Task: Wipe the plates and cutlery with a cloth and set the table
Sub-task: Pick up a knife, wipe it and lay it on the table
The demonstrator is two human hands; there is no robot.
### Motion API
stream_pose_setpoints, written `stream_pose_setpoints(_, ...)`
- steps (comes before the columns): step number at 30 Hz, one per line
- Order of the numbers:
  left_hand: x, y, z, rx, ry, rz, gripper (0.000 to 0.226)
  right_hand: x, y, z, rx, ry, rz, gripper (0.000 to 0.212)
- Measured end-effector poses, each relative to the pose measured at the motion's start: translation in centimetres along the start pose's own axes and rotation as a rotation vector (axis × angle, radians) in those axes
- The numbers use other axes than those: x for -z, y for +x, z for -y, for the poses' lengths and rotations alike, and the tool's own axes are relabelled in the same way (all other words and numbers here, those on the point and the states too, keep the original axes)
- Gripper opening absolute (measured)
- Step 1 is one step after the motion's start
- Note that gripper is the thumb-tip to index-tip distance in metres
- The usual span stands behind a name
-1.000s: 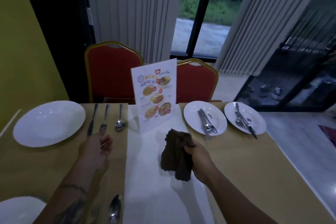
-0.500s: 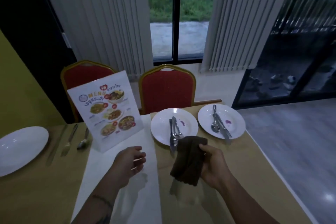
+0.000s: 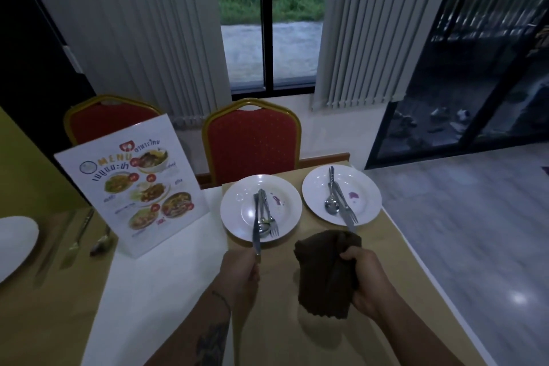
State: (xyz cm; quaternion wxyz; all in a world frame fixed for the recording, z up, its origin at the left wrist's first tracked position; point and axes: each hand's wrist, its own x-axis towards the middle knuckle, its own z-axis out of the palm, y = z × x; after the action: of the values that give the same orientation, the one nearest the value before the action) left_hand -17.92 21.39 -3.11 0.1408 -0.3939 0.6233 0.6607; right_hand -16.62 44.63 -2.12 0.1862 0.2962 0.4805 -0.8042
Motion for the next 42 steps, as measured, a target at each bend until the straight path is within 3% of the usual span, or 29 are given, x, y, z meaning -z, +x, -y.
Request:
stream_pose_setpoints(3, -1.3, 1.3, 0.2, 0.049, -0.070, 0.012, 0.025, 0.8, -0.2, 0.0, -0.018, 0.018, 0.011, 0.048)
stream_pose_setpoints(10, -0.5, 0.2, 0.5, 0.130, -0.198, 0.070, 0.013, 1.7, 0.6, -1.0, -0.065, 0.009, 0.019, 0.048)
stream_pose_setpoints(17, 1.1, -5.1, 0.1, -0.070, -0.173, 0.034, 0.016, -4.7, 0.6, -3.1, 0.005, -0.062, 0.230, 0.041)
stream_pose_setpoints(23, 2.2, -7.9, 0.4, -0.341, 0.242, -0.041, 0.033, -9.8, -2.1, -3.1, 0.140, -0.298, 0.489, 0.041)
stream_pose_setpoints(25, 3.0, -8.7, 0.6, -0.415, 0.390, -0.045, 0.040, -10.3, -2.6, -2.5, 0.204, -0.401, 0.450, 0.037)
stream_pose_setpoints(28, 4.0, -9.9, 0.9, -0.447, 0.486, -0.006, 0.033, -11.1, -2.1, -0.9, 0.284, -0.452, 0.349, 0.030)
stream_pose_setpoints(37, 3.2, -12.2, 2.5, -0.414, 0.289, 0.192, 0.022, -12.4, -1.9, 2.3, 0.301, 0.014, 0.178, 0.034)
stream_pose_setpoints(42, 5.8, -12.0, 0.7, -0.315, 0.381, 0.308, 0.020, -12.2, -4.2, 1.8, 0.335, -0.035, 0.182, 0.034)
